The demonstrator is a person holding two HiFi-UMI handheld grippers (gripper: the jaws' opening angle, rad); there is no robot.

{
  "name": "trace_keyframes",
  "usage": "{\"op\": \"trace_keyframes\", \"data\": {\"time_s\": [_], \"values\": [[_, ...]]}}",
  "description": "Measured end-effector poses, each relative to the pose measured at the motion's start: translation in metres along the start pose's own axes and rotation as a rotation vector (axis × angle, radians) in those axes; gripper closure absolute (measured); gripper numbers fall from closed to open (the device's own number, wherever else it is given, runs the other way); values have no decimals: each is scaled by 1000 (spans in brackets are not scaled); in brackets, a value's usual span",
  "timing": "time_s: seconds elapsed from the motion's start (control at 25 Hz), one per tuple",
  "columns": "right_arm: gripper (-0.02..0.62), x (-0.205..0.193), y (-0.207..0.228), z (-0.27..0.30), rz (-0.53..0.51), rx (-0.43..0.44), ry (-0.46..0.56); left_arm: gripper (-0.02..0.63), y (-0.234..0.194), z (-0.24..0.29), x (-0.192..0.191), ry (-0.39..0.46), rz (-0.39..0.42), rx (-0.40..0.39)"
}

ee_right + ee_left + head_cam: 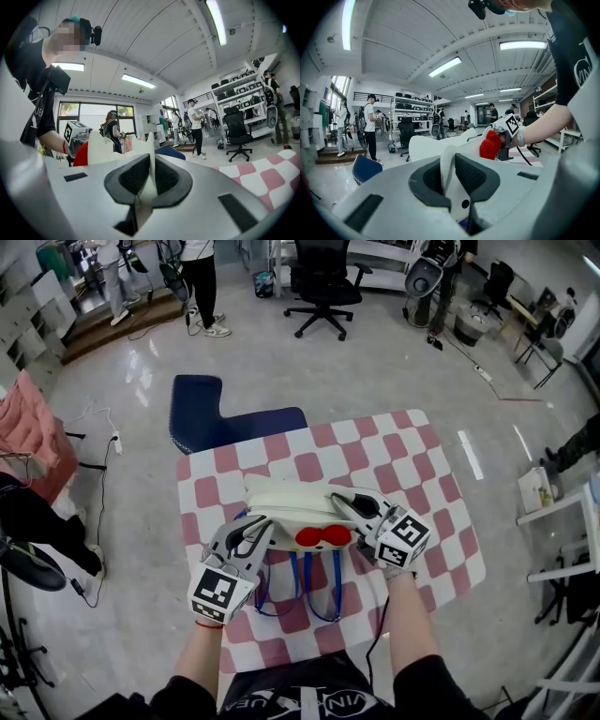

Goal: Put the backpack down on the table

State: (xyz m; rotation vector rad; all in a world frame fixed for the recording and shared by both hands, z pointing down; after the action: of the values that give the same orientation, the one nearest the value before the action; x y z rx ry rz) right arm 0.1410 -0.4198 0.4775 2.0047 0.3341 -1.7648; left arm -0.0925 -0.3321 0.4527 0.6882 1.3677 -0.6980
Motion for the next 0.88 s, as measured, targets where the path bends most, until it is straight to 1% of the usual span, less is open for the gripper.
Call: {"op": "trace_keyframes", "data": {"time_s": [0.24, 0.44, 0.68, 0.88], "values": [[574, 2, -8, -3, -44, -14, -31, 560, 5, -5, 2, 3, 7, -8], [571, 3, -10, -5, -63, -49, -56, 560, 8, -5, 1, -6, 17, -16], [529, 7, -12, -10, -71, -99, -89, 551, 14, -10, 4, -20, 54, -8], [525, 12, -17, -16, -87, -121, -91, 548, 15, -18, 6, -5, 61, -10]]}}
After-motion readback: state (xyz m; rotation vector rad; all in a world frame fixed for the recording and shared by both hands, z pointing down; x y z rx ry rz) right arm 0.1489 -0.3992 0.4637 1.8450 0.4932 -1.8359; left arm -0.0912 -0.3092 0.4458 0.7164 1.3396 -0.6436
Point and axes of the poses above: the fingertips, and each gripper's own axes: z forward along the fingers, y to its right, x out of its top, the point moved 8 cm from there along -z, backward along the fingers, and after that the axes turned 10 degrees about y, right-handed, at the moved point
